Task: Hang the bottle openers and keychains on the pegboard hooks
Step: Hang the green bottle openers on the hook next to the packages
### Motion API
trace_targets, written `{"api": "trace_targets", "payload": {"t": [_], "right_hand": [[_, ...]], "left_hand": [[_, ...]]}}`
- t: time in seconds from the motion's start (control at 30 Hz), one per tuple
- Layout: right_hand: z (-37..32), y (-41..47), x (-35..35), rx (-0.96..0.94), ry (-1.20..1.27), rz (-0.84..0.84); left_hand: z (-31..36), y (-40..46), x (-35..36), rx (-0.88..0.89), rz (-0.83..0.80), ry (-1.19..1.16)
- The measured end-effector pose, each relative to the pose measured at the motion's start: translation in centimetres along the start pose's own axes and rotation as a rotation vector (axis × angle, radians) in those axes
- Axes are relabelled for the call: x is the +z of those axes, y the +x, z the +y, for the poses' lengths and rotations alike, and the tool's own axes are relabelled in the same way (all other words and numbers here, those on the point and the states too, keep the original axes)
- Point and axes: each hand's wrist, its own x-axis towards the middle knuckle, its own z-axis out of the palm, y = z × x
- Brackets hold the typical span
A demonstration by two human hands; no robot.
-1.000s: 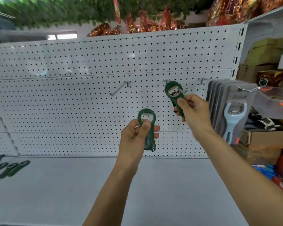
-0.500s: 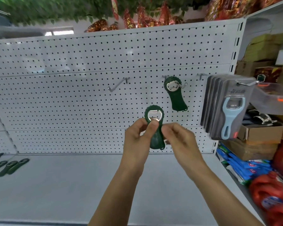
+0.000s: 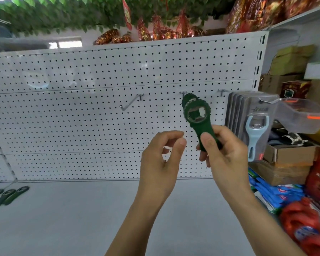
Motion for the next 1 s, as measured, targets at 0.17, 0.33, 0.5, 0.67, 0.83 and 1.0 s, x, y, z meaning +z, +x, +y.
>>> {"api": "trace_targets", "payload": {"t": [0.17,0.33,0.5,0.67,0.83,1.0], "right_hand": [[0.3,2.0,-0.8,0.015,-0.025,0.028],[1.7,3.7,-0.8,0.113,-0.071,0.001],[3.2,5.2,-0.5,0.187,-0.100,-0.021],[4.4,6.5,-0.3,0.224,-0.106,-0.017],[5.3,6.6,-0.4,0.260,-0.137,-0.011],[6.3,3.0,-1.2,0.368,-0.131,-0.049]], "left_hand": [[-1.1,-0.7,0.1,0.076,-0.030,0.228],[-2.1,-0.9,0.3,0.090,-0.034,0.288],[-2.7,-1.1,0.3,0.063,-0.043,0.314],[-3.6,-1.1,0.6,0.042,-0.033,0.332],[-4.2,-1.1,0.9,0.009,-0.030,0.363],[-4.4,-1.9,1.3,-0.003,-0.054,0.445]]}}
